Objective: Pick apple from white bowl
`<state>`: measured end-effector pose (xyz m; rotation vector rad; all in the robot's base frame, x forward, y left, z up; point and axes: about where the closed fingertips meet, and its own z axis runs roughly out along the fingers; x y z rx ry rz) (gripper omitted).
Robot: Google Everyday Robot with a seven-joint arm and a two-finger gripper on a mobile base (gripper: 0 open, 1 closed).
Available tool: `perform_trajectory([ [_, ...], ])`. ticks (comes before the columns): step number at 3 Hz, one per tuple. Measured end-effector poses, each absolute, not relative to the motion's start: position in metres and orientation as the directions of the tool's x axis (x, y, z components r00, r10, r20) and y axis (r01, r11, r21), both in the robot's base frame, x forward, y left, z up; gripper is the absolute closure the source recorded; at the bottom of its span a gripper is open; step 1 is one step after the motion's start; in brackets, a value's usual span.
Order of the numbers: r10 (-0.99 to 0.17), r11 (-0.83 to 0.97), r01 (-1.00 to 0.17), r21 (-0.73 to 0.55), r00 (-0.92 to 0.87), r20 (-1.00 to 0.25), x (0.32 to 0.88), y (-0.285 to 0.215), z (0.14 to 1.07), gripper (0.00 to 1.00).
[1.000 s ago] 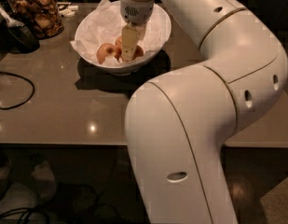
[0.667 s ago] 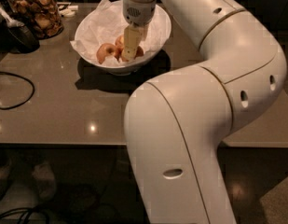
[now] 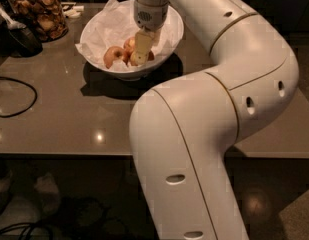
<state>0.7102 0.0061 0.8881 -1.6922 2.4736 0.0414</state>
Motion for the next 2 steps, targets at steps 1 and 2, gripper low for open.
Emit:
perform_trajectory([
  [1, -0.925, 0.367, -0.929, -0.050, -0.359, -0.126, 0.7109, 0.0066, 0.8824, 0.36],
  [2, -0.924, 0.371, -0.928, -0.028, -0.366, -0.114, 0.7086, 0.0067, 0.8729, 0.38],
])
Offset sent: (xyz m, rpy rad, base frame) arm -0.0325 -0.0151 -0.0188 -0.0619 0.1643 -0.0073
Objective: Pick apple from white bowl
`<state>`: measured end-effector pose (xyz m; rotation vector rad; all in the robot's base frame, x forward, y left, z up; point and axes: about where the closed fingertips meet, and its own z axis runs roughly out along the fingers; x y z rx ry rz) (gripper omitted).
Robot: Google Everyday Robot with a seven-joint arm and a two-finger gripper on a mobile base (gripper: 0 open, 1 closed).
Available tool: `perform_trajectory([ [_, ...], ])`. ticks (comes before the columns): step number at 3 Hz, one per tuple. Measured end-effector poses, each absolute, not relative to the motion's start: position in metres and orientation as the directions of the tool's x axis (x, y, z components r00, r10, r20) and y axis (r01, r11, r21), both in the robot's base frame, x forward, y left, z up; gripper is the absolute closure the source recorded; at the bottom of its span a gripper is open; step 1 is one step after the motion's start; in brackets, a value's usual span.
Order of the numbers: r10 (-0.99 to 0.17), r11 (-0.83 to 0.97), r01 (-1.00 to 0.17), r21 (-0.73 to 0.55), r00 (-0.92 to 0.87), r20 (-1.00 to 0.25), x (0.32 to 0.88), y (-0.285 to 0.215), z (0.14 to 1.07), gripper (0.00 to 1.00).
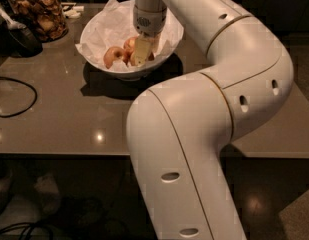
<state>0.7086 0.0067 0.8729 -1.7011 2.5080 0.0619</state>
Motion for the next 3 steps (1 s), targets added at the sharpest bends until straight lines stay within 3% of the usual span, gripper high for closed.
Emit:
perform_trajectory([
  [2, -0.922, 0.375, -0.927, 0.006, -0.374, -0.097, 0.7022, 0.0066, 0.8597, 0.38],
  [3, -0.922, 0.375, -0.927, 0.006, -0.374, -0.097, 0.7022, 0.0066, 0.8597, 0.56],
])
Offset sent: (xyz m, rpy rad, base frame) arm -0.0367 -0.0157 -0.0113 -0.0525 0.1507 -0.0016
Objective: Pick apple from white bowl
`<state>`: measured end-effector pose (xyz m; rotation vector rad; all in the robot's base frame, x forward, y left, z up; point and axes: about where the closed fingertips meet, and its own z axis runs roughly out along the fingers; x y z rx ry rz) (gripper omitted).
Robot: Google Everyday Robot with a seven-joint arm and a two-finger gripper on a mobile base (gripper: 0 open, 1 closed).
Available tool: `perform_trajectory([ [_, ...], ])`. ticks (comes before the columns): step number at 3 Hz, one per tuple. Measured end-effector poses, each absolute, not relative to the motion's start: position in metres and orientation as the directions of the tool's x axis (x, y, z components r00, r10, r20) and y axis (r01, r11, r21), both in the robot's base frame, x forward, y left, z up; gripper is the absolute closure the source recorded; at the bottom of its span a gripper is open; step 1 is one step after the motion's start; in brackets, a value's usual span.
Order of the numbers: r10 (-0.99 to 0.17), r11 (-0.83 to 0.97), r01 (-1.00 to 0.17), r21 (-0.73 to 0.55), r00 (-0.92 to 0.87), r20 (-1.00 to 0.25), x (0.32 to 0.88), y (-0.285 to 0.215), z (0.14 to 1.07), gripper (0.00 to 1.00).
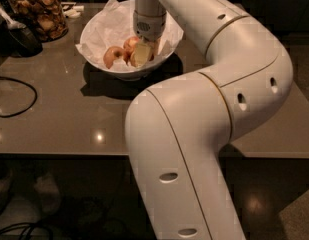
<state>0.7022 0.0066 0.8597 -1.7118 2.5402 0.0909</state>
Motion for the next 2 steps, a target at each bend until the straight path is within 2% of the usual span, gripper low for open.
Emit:
perform_trajectory([
  [2, -0.922, 0.375, -0.927, 0.006, -0.374, -0.097, 0.7022, 0.0066, 0.8597, 1.00],
])
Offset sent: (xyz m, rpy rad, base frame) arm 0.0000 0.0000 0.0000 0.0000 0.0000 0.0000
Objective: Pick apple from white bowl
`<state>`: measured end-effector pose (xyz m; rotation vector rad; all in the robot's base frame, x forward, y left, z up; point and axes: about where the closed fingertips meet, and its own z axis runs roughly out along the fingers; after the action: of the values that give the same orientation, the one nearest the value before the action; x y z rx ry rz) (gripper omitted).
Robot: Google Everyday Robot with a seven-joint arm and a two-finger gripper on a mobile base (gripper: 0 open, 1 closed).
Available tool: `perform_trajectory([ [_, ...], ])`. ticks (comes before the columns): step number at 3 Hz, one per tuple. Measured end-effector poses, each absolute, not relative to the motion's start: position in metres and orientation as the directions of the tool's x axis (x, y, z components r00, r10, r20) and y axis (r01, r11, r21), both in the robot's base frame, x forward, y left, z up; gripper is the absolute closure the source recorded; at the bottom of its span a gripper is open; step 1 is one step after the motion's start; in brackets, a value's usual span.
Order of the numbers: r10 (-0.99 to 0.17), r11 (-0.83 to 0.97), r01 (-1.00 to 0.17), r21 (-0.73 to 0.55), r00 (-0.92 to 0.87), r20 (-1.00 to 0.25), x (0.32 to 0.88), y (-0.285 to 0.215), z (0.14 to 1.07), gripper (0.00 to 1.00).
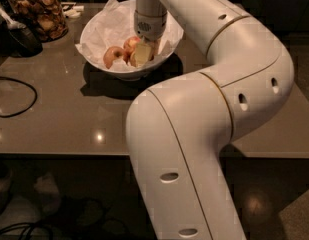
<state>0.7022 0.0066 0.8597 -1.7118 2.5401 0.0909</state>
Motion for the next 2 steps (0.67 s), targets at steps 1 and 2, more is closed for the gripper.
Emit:
perform_trajectory([
  [1, -0.922, 0.375, -0.927, 0.006, -0.374, -0.097, 0.702, 0.007, 0.860, 1.00],
  [2, -0.925, 0.357, -0.933, -0.051, -0.345, -0.161, 0.697, 0.005, 0.884, 1.00],
])
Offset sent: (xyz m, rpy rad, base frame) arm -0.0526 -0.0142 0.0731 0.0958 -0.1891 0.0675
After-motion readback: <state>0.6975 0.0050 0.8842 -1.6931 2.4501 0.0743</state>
